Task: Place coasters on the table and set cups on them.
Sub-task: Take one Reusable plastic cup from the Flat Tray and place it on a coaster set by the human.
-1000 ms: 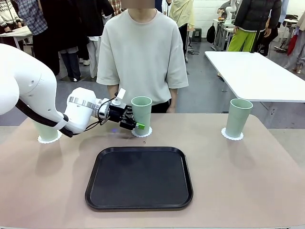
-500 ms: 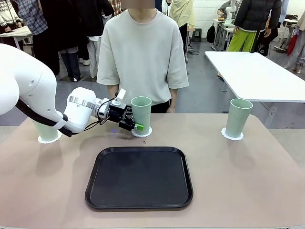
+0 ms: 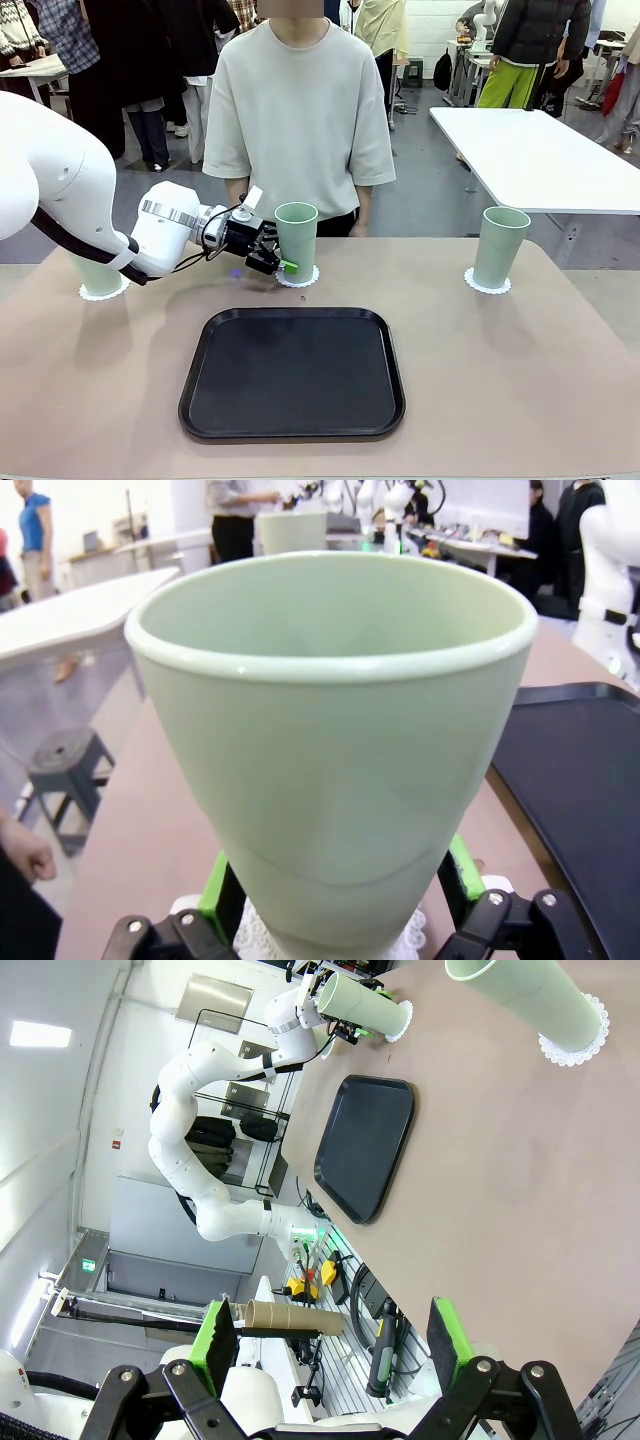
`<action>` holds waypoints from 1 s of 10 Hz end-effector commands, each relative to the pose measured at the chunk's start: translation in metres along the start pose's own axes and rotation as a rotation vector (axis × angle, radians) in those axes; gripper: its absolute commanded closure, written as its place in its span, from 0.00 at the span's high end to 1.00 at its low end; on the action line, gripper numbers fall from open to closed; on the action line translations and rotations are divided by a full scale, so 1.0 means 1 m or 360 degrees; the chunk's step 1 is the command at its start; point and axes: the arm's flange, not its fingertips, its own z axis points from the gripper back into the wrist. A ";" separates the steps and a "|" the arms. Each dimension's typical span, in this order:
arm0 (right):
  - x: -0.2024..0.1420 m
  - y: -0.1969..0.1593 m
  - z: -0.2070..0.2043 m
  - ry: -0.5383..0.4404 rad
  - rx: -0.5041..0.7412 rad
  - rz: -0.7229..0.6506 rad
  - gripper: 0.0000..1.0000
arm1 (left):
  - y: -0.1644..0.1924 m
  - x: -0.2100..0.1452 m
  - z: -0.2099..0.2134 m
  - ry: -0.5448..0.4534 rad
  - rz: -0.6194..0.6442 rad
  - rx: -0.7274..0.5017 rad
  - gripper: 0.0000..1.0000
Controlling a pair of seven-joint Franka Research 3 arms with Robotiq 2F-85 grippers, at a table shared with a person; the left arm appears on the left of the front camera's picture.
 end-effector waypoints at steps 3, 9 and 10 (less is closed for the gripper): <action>-0.001 0.002 -0.002 -0.0017 0.0006 -0.0012 1.00 | 0.005 0.001 0.015 0.0052 0.0005 -0.0020 1.00; -0.001 0.002 -0.002 -0.0017 0.0006 -0.0012 1.00 | -0.010 0.010 0.055 0.0292 -0.0038 0.0104 1.00; -0.001 0.002 -0.002 -0.0017 0.0006 -0.0012 1.00 | -0.018 0.016 0.068 0.0414 -0.0024 0.0147 1.00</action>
